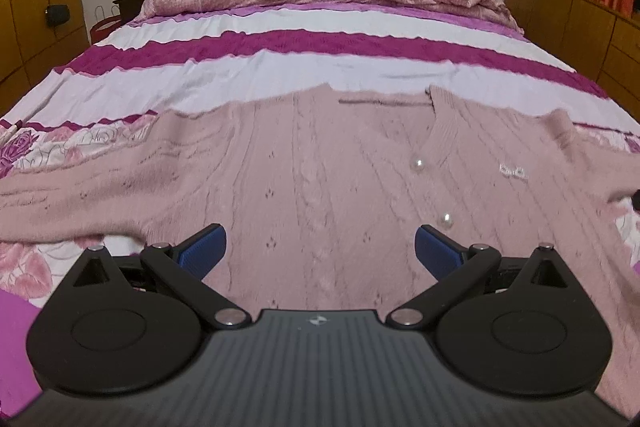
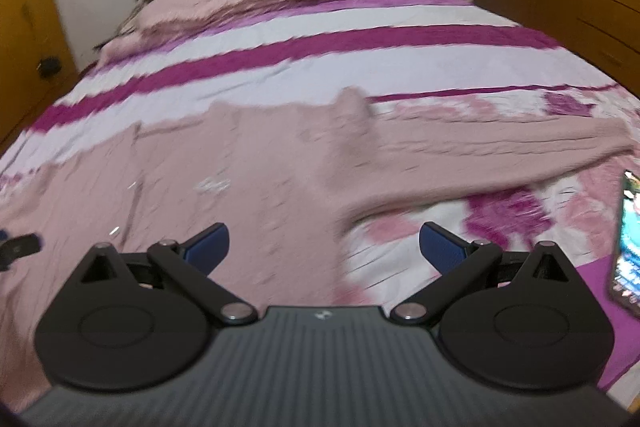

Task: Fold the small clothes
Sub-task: 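Move the right tool to the cardigan sleeve and close on its cuff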

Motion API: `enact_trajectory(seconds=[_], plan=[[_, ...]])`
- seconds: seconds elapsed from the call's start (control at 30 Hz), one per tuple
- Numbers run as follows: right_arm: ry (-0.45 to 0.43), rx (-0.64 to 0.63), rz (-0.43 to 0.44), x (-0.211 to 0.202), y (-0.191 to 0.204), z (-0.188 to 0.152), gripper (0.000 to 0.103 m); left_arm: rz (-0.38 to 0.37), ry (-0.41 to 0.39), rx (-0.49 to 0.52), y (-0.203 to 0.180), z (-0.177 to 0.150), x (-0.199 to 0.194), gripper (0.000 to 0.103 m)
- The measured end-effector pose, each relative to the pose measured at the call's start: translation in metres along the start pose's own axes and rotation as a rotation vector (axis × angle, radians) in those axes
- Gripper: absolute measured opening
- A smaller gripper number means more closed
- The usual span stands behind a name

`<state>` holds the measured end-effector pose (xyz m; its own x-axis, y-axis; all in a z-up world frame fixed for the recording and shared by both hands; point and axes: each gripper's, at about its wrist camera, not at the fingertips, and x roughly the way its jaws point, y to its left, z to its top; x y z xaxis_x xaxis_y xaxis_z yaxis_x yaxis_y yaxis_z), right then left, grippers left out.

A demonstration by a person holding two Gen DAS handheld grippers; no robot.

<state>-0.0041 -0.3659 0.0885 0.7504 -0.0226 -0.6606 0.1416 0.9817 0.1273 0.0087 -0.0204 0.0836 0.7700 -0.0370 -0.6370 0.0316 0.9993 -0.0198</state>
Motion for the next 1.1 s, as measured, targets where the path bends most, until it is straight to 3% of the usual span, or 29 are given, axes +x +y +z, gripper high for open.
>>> enact_trajectory(seconds=[0.37, 0.63, 0.87, 0.93, 1.0, 1.03, 1.1], plan=[[-0.001, 0.275, -0.143, 0.039, -0.110, 0.015, 0.103, 0.046, 0.069, -0.016, 0.000, 0.000, 0.023, 0.103], [-0.046, 0.398, -0.197, 0.074, -0.150, 0.025, 0.103, 0.088, 0.153, 0.010, -0.001, -0.013, 0.049, 0.103], [-0.091, 0.428, -0.155, 0.099, -0.159, 0.025, 0.099, 0.092, 0.178, -0.002, 0.002, -0.025, 0.059, 0.103], [-0.112, 0.436, -0.142, 0.102, -0.160, 0.026, 0.087, 0.099, 0.185, -0.006, 0.001, -0.025, 0.062, 0.103], [-0.128, 0.476, -0.141, 0.102, -0.163, 0.028, 0.067, 0.105, 0.188, -0.003, 0.000, -0.024, 0.063, 0.103], [-0.139, 0.498, -0.136, 0.101, -0.166, 0.029, 0.045, 0.108, 0.186, 0.001, -0.001, -0.025, 0.062, 0.103], [-0.140, 0.551, -0.111, 0.098, -0.173, 0.030, 0.018, 0.108, 0.181, 0.004, -0.001, -0.025, 0.062, 0.103]])
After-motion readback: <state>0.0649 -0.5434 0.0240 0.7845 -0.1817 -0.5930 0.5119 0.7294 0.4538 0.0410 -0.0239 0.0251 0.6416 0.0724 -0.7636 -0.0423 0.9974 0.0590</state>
